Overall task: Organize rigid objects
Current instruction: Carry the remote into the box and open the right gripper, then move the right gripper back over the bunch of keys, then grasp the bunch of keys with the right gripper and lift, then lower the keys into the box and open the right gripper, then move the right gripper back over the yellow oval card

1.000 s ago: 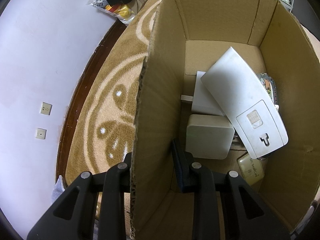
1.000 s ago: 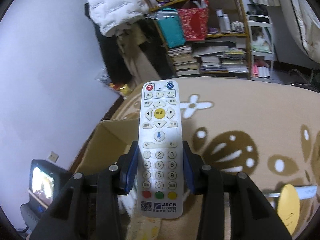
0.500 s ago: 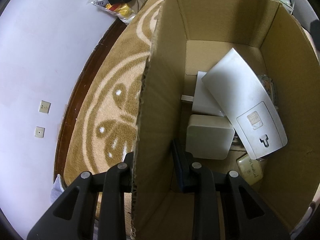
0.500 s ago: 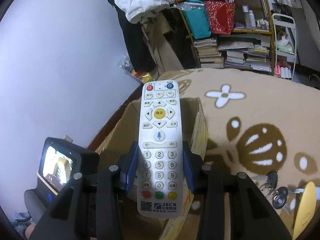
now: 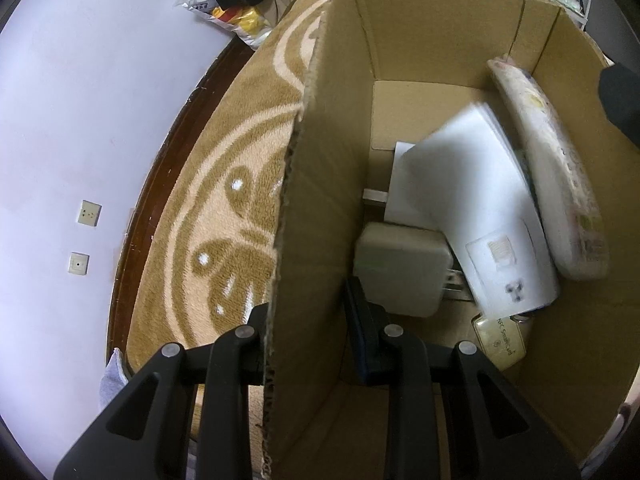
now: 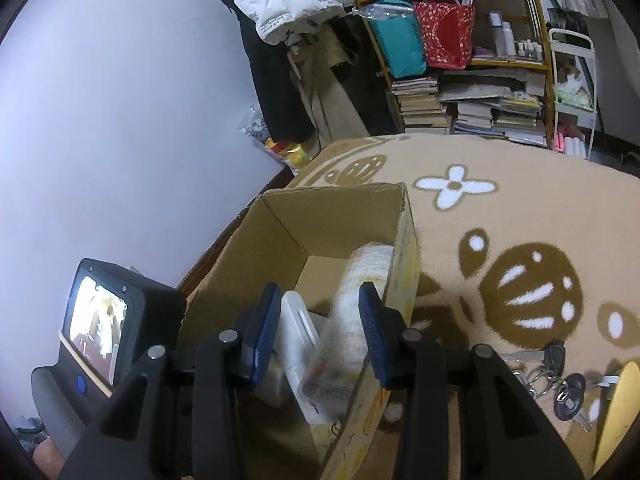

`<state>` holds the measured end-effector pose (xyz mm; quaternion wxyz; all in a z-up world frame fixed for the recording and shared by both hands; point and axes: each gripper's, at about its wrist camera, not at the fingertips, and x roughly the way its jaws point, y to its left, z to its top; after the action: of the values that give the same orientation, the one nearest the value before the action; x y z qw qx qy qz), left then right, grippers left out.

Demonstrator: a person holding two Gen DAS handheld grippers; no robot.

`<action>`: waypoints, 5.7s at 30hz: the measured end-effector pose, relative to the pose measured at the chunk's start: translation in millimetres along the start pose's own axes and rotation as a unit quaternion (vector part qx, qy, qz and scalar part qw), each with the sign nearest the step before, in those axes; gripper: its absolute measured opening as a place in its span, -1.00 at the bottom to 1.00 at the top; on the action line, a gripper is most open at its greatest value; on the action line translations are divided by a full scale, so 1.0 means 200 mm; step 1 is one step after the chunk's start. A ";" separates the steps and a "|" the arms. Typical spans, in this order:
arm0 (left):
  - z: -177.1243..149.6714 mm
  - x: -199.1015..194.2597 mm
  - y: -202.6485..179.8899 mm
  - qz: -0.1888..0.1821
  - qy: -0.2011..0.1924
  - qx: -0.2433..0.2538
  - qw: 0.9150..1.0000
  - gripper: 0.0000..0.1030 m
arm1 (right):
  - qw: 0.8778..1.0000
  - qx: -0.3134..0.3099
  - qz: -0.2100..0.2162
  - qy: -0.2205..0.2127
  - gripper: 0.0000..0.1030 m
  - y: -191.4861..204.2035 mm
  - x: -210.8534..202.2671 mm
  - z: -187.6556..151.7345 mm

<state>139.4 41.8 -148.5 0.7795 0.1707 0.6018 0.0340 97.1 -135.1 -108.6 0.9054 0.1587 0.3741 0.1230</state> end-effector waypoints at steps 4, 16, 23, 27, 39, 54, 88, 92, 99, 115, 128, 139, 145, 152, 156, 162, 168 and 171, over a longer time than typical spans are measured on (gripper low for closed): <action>0.00 0.00 0.00 -0.001 0.001 0.000 1.000 -0.49 | 1.000 -0.010 -0.010 -0.009 0.09 0.01 -0.05 0.01; 0.01 -0.01 0.01 -0.007 0.005 -0.004 1.000 -0.49 | 0.994 -0.008 -0.101 -0.030 0.76 -0.17 -0.17 0.05; 0.01 -0.01 0.01 -0.009 0.005 -0.005 1.000 -0.49 | 0.990 0.036 -0.138 -0.009 0.76 -0.37 -0.17 0.03; 0.01 -0.01 0.01 -0.008 0.005 -0.005 1.000 -0.49 | 0.987 0.066 -0.145 0.016 0.74 -0.49 -0.14 -0.01; 0.00 -0.01 0.00 -0.004 0.004 -0.001 1.000 -0.49 | 0.975 0.122 -0.166 0.080 0.62 -0.69 -0.03 -0.17; 0.00 -0.02 -0.01 -0.001 0.004 0.002 1.000 -0.48 | 0.968 0.076 -0.205 0.123 -0.30 -0.69 0.08 -0.25; 0.00 -0.01 0.00 0.000 0.004 0.005 1.000 -0.47 | 0.987 0.028 -0.151 -0.050 -0.51 -0.30 -0.26 0.02; 0.00 0.00 0.00 -0.001 0.005 0.005 1.000 -0.47 | 0.990 0.019 -0.124 -0.070 -0.51 -0.21 -0.31 0.03; 0.00 -0.01 0.00 0.000 0.004 0.006 1.000 -0.47 | 0.992 -0.006 -0.083 -0.095 -0.51 -0.04 -0.34 0.04; 0.00 -0.01 0.00 -0.003 0.006 0.004 1.000 -0.47 | 0.993 -0.054 -0.006 -0.101 -0.51 0.22 -0.34 -0.01; 0.00 0.00 0.01 -0.005 0.006 0.005 1.000 -0.47 | 0.997 -0.037 0.012 -0.059 -0.50 0.16 -0.20 -0.05; 0.00 0.00 0.02 -0.007 0.008 0.003 1.000 -0.47 | 0.998 -0.029 -0.003 -0.053 -0.42 0.14 -0.15 -0.07; -0.01 0.01 0.01 -0.006 0.007 0.004 1.000 -0.47 | 0.997 -0.035 -0.037 -0.064 0.17 0.10 -0.19 -0.05; -0.01 0.00 0.01 -0.003 0.007 0.007 1.000 -0.47 | 0.991 -0.026 -0.116 -0.059 0.58 -0.06 -0.23 -0.01; -0.02 0.00 0.01 -0.001 0.006 0.008 1.000 -0.47 | 0.987 0.003 -0.154 -0.053 0.80 -0.21 -0.28 0.00; -0.02 0.00 -0.01 0.007 0.005 0.012 1.000 -0.46 | 0.978 0.036 -0.202 -0.034 0.88 -0.40 -0.36 -0.04; -0.02 -0.01 -0.02 0.008 0.005 0.014 1.000 -0.47 | 0.974 0.060 -0.218 0.002 0.89 -0.57 -0.41 -0.09; -0.02 -0.01 -0.01 0.006 0.006 0.013 1.000 -0.47 | 0.972 0.069 -0.226 0.010 0.89 -0.62 -0.43 -0.11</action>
<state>134.4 39.3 -147.9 0.7732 0.1841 0.6060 0.0324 35.4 -273.9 -114.5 0.8929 0.1307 0.4166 -0.1098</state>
